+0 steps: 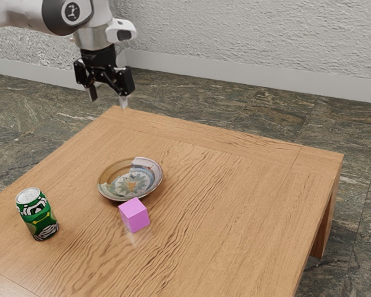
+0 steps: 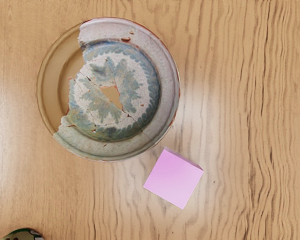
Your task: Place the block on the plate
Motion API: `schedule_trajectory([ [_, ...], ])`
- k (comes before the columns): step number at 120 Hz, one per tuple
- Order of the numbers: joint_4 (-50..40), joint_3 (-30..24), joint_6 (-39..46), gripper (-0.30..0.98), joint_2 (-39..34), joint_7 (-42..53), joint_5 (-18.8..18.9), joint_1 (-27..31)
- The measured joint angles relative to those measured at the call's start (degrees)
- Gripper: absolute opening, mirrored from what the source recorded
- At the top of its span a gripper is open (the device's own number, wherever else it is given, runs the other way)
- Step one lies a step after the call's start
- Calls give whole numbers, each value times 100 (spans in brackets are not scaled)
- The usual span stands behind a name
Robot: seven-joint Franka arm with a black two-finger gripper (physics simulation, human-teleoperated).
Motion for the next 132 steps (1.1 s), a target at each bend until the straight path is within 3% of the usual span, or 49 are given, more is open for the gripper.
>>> schedule_trajectory([
  [27, 19, -29, 48, 69, 50, -264, 2, -51],
  [75, 8, 306, 80, 69, 314, -2921, -586, -37],
  [132, -510, 496, 425, 69, 420, -4577, -573, -99],
])
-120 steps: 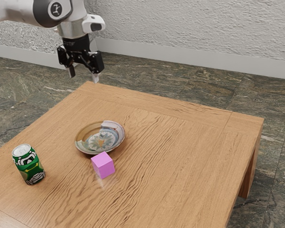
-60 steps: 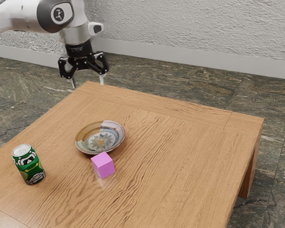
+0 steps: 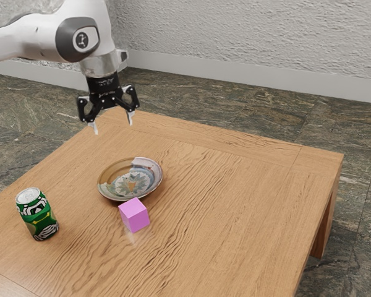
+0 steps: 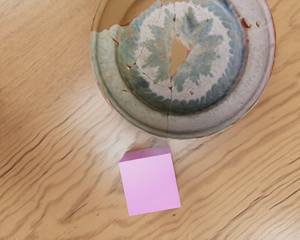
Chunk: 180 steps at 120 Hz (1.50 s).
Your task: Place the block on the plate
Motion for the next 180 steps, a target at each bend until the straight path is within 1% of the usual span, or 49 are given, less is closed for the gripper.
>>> schedule_trajectory([
  [17, -185, 1, 414, 69, 377, -415, -31, -11],
  [33, -562, 28, 833, 69, 524, -747, -44, -4],
  [51, -640, 33, 1258, 69, 921, -1046, -51, 0],
  [84, -753, 42, 1851, 69, 1437, -1224, -12, -18],
  [104, -1074, 119, 2164, 69, 1461, -1244, -42, -18],
  [127, -1609, 194, 2438, 69, 929, -1266, -67, -13],
  [146, -2004, 307, 2594, 69, 660, -1282, -106, -1],
  [160, -2079, 328, 2737, 69, 756, -1292, -120, 1],
  [180, -1938, 328, 2878, 69, 1050, -1298, -189, -4],
])
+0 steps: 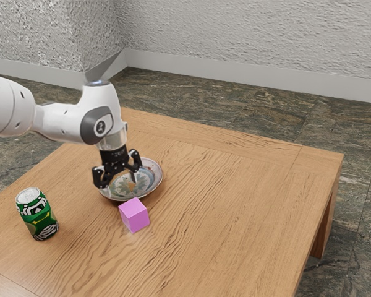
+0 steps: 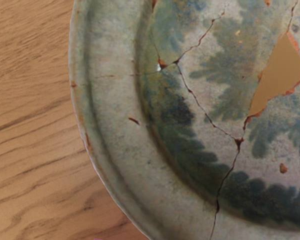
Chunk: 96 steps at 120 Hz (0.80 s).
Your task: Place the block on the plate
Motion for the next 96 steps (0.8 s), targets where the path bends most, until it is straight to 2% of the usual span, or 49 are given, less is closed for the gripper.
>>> schedule_trajectory([
  [36, 181, -57, 147, 69, 354, -4, -34, -65],
  [96, -290, -15, 143, 69, -250, -3, -29, -30],
])
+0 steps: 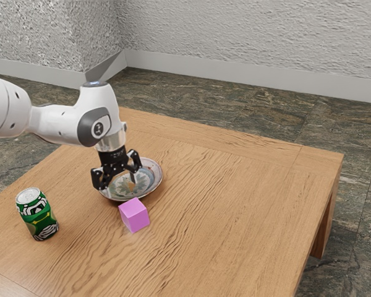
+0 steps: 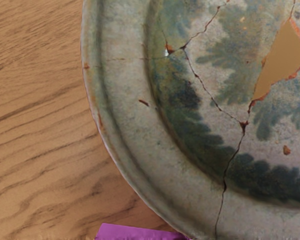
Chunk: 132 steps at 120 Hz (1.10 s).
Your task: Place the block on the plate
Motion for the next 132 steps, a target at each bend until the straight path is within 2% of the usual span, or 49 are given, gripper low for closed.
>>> schedule_trajectory([
  [42, -78, -251, 9, 69, 46, -1, 1, -31],
  [132, -83, -258, 198, 69, 532, 39, -10, -17],
])
